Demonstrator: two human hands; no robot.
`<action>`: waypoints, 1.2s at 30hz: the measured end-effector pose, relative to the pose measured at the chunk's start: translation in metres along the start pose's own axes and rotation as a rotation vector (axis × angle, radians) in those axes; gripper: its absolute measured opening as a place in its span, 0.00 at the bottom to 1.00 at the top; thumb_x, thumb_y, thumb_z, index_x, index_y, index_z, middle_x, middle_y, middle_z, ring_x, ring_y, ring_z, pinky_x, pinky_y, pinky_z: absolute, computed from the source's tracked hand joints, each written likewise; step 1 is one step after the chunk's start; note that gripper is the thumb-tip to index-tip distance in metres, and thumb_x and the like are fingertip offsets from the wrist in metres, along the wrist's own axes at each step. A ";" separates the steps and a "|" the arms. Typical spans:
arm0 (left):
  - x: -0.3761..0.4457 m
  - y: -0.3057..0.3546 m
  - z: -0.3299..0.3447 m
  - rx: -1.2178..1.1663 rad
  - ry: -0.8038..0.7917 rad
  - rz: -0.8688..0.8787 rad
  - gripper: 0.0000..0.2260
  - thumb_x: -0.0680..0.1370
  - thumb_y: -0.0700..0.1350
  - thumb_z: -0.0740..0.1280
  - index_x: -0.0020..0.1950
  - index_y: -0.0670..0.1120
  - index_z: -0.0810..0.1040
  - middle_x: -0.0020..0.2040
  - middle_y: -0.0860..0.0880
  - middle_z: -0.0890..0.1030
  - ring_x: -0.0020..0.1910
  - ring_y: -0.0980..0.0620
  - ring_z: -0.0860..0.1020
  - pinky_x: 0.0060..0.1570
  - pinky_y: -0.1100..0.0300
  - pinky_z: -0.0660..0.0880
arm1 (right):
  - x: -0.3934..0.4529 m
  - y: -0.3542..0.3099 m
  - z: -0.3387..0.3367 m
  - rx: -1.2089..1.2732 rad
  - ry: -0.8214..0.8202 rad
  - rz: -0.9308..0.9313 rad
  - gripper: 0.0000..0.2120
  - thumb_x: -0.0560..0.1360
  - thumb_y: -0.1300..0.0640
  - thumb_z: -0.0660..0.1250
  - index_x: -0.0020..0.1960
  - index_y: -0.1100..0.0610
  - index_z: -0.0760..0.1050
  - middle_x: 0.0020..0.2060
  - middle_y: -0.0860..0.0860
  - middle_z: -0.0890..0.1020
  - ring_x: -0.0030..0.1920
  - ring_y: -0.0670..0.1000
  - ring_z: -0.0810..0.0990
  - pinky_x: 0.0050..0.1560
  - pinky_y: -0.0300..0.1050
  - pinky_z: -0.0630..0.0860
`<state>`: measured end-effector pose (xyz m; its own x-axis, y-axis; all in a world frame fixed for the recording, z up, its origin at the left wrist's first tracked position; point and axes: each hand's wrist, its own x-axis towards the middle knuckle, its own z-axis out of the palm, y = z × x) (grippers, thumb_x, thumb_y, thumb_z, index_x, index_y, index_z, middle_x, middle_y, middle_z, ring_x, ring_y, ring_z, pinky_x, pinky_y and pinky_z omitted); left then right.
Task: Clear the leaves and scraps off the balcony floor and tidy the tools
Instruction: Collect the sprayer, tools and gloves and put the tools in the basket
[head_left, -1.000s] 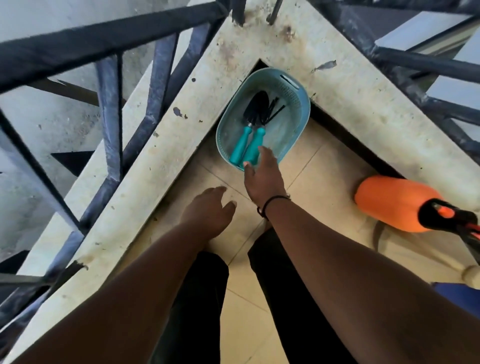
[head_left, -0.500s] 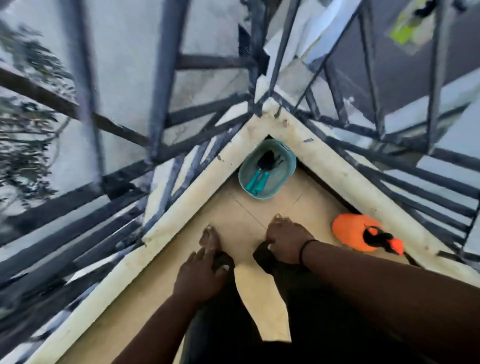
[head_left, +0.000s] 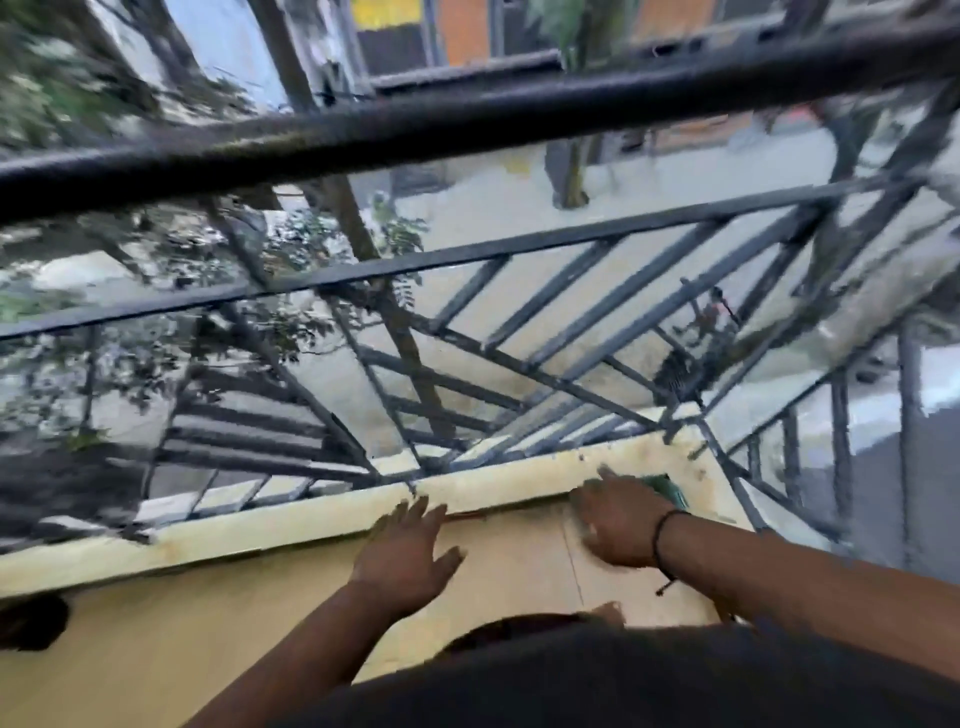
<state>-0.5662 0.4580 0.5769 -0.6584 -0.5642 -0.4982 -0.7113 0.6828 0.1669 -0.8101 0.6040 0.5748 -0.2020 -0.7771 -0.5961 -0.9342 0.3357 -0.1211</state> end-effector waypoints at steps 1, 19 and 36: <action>-0.016 -0.017 0.004 -0.022 0.018 -0.030 0.31 0.80 0.63 0.55 0.80 0.53 0.54 0.81 0.48 0.53 0.79 0.47 0.52 0.76 0.52 0.51 | 0.001 -0.020 -0.005 -0.044 0.018 -0.038 0.24 0.76 0.46 0.59 0.69 0.54 0.65 0.68 0.56 0.71 0.72 0.59 0.64 0.71 0.54 0.62; -0.446 -0.294 0.082 -0.432 0.261 -0.977 0.34 0.80 0.65 0.54 0.81 0.50 0.51 0.81 0.45 0.50 0.79 0.42 0.51 0.76 0.47 0.52 | -0.067 -0.602 -0.026 -0.528 0.104 -0.919 0.28 0.78 0.42 0.62 0.74 0.50 0.61 0.68 0.55 0.71 0.69 0.57 0.69 0.67 0.48 0.69; -0.473 -0.416 0.075 -0.545 0.228 -1.309 0.35 0.80 0.66 0.53 0.81 0.49 0.48 0.81 0.46 0.48 0.79 0.43 0.47 0.76 0.46 0.46 | 0.025 -0.780 -0.043 -0.748 0.014 -1.271 0.31 0.77 0.40 0.61 0.75 0.51 0.58 0.72 0.52 0.67 0.76 0.57 0.56 0.72 0.53 0.61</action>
<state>0.0592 0.4757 0.6796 0.5440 -0.7322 -0.4098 -0.7946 -0.6064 0.0287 -0.0993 0.3000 0.6892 0.8525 -0.3391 -0.3977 -0.4126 -0.9038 -0.1138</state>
